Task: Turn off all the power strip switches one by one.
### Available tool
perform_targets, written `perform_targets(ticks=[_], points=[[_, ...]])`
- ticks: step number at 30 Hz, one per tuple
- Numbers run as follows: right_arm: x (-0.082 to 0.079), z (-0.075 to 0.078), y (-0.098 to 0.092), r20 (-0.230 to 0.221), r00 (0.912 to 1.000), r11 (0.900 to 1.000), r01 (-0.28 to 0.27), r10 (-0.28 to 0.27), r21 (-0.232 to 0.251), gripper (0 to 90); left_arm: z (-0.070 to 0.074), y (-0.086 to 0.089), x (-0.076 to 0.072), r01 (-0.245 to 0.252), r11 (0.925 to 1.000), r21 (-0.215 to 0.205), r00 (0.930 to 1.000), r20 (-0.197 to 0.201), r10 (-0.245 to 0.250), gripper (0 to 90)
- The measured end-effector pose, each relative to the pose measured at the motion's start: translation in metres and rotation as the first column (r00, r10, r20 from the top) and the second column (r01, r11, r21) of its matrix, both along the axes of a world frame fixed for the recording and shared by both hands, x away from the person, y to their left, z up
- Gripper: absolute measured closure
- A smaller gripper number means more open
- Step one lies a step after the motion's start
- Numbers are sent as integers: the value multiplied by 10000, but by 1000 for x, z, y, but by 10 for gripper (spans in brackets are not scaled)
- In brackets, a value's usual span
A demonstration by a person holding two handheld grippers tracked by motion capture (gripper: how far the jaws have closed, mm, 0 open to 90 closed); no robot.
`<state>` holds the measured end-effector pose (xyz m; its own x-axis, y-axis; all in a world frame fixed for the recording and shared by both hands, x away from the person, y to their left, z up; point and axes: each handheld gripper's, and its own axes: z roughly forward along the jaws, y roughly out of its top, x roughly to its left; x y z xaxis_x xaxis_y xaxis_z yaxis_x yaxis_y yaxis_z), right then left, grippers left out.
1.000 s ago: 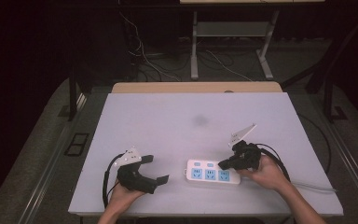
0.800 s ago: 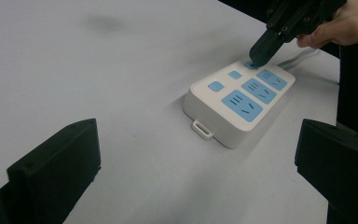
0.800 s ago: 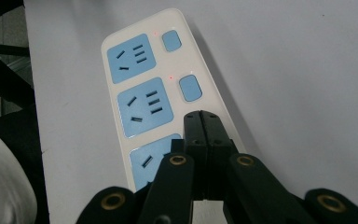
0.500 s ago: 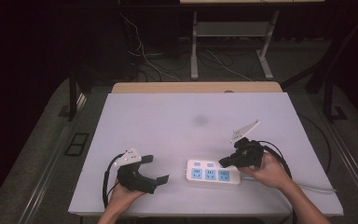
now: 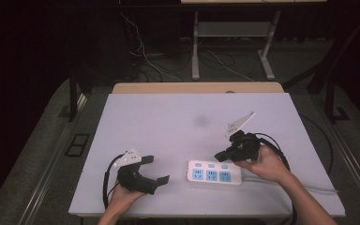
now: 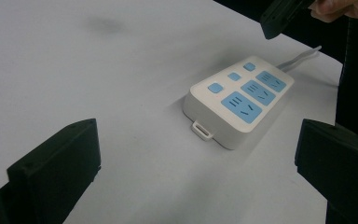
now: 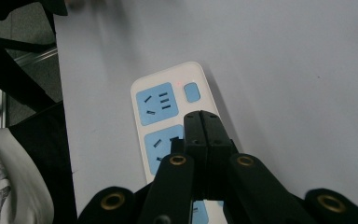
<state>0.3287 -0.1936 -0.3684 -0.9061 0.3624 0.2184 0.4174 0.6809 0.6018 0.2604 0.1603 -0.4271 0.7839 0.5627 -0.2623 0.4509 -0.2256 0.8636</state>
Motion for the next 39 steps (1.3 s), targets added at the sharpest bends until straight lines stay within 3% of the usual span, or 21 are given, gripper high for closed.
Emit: perform_targets(ticks=[12, 39], points=[[9, -12, 19, -376, 9988, 9975, -343, 320, -618, 900, 0, 1, 1, -28, 10000, -45, 10000, -10, 28, 0], [21, -33, 31, -824, 9947, 9933, -697, 622, -921, 900, 0, 1, 1, -3, 10000, -51, 10000, 8, 3, 0]])
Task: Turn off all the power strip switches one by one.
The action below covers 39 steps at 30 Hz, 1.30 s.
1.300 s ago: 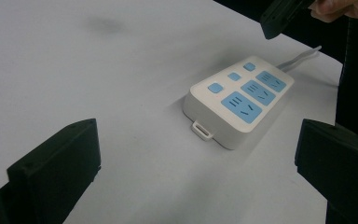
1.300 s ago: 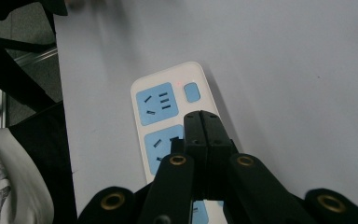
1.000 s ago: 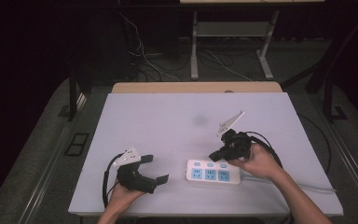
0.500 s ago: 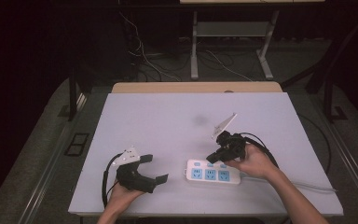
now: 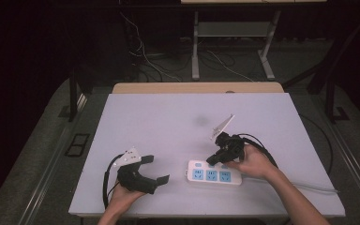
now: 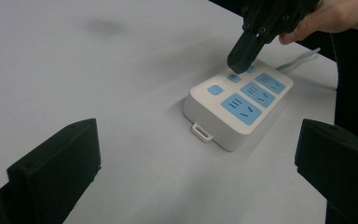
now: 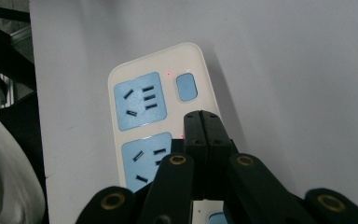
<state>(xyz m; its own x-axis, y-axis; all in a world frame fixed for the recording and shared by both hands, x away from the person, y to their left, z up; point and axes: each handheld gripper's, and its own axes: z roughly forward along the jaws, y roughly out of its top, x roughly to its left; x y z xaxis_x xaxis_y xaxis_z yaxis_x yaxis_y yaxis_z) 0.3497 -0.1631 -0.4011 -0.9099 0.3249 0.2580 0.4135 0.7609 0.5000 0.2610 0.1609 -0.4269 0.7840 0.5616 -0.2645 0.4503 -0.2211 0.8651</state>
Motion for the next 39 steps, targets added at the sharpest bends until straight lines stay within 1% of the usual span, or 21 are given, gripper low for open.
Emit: perform_targets(ticks=[5, 6, 12, 19, 28, 33, 36, 39], points=[[0, -4, 3, -148, 9999, 9998, -31, 28, -183, 900, 0, 0, 0, 2, 10000, 2, 10000, -2, -2, 0], [1, -5, 3, -224, 9997, 9999, -12, 9, -142, 900, 0, 0, 0, 1, 10000, 0, 10000, -1, -1, 0], [1, -6, 2, -329, 9995, 10000, 37, -39, -58, 900, 0, 0, 0, 8, 10000, -18, 10000, -5, -8, 0], [-1, -6, 2, -125, 9999, 9999, 50, -51, -92, 900, 0, -1, 0, 24, 10000, -15, 10000, 0, -24, 0], [-1, -9, -2, -181, 9997, 9996, 166, -162, 247, 900, 0, -1, 0, 18, 10000, 7, 10000, -16, -18, 0], [-3, -10, -3, -65, 9999, 9993, 151, -149, 348, 900, -1, -2, 0, 24, 10000, 8, 10000, -27, -24, 0], [-5, -9, -2, 70, 9999, 9995, 153, -155, 289, 900, 0, -2, -1, 51, 10000, 29, 10000, -24, -51, 0], [-5, -10, -3, 91, 9998, 9992, 188, -191, 340, 900, 0, -1, -1, 20, 10000, -29, 10000, -22, -20, 0]])
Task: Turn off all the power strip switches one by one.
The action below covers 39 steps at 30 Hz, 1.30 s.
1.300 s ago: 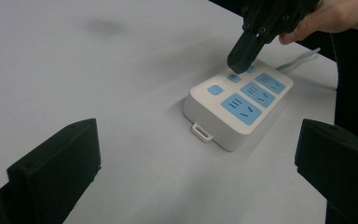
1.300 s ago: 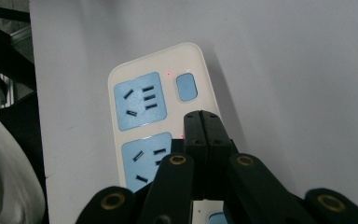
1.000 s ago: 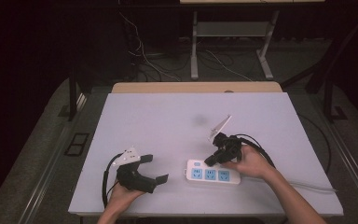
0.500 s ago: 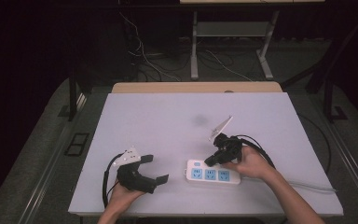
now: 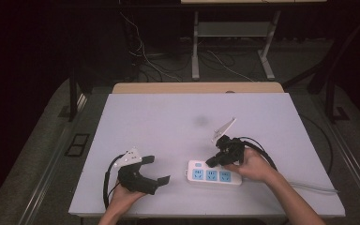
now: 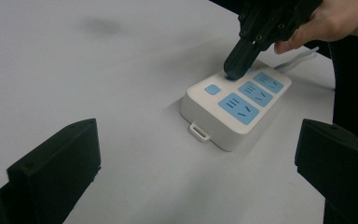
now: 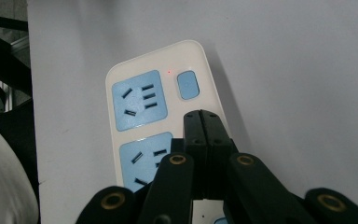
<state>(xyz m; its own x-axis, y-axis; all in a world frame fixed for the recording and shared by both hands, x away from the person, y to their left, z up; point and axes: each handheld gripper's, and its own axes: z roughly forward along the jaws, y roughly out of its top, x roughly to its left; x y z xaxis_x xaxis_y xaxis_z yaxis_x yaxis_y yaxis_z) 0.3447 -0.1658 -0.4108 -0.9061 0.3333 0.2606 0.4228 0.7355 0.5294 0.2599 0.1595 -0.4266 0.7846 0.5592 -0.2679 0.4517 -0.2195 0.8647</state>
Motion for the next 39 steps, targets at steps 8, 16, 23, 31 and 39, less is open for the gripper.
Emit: perform_targets(ticks=[8, 16, 23, 31, 39], points=[[0, -2, -2, 7, 10000, 9999, 62, -62, 151, 900, 0, 2, 0, -109, 9999, -48, 9999, 0, 109, 0], [-2, -2, -2, 199, 9998, 9998, 14, -18, 193, 900, 0, 3, 0, -161, 9999, -55, 9999, 12, 162, 0], [-2, -3, -4, 152, 9999, 9995, 12, -17, 322, 900, 0, 4, 1, -149, 9998, -88, 9999, -12, 149, 0], [0, -4, -13, -344, 9992, 9952, 231, -199, 951, 900, 0, 5, 1, -180, 9996, -206, 9998, -48, 179, 0], [-4, 5, -18, -270, 9993, 9942, 286, -260, 1034, 899, 0, 4, 1, -159, 9997, -207, 9999, -63, 158, 0]])
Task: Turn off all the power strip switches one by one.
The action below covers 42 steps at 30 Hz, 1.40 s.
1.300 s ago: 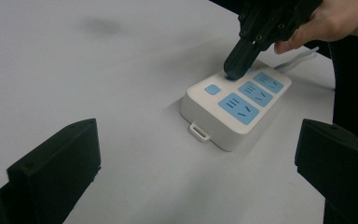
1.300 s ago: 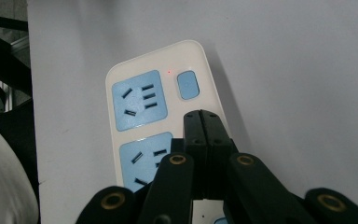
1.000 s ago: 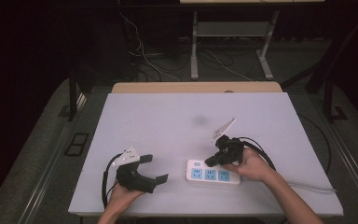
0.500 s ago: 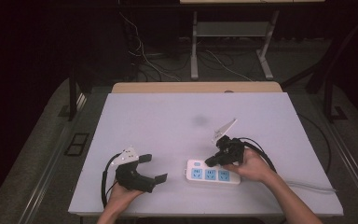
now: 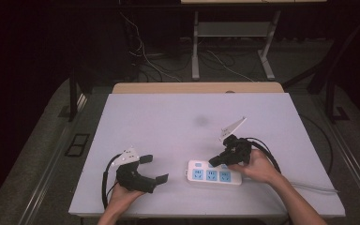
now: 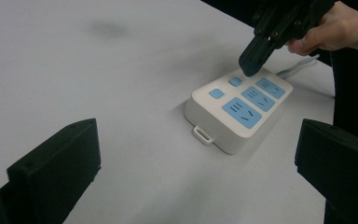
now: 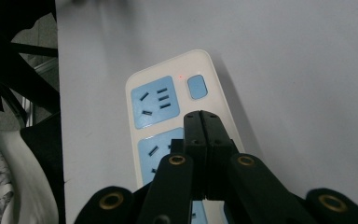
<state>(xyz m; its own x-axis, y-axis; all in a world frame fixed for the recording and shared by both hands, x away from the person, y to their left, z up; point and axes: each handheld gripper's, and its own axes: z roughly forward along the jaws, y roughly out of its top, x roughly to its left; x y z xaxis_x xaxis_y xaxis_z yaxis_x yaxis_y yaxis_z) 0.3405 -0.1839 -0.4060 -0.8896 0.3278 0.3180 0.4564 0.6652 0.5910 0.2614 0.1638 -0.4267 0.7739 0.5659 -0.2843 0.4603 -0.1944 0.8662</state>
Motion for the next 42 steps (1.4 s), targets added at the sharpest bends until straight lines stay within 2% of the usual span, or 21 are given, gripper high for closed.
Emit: perform_targets(ticks=[11, 24, 32, 42], points=[[-1, 20, 5, 244, 9994, 9997, -231, 231, 18, 900, 0, 0, 0, -16, 10000, -39, 10000, 9, 16, 0], [7, 38, 24, 458, 9978, 9988, -489, 487, 24, 900, 1, 1, 0, -12, 10000, -40, 10000, 28, 12, 0], [12, 39, 38, 372, 9969, 9976, -692, 695, -83, 900, 1, 1, 0, -15, 9999, -111, 10000, 22, 15, 0], [17, 28, 48, 189, 9958, 9957, -890, 895, -274, 900, 1, 2, 0, -51, 9999, -128, 10000, 25, 51, 0]])
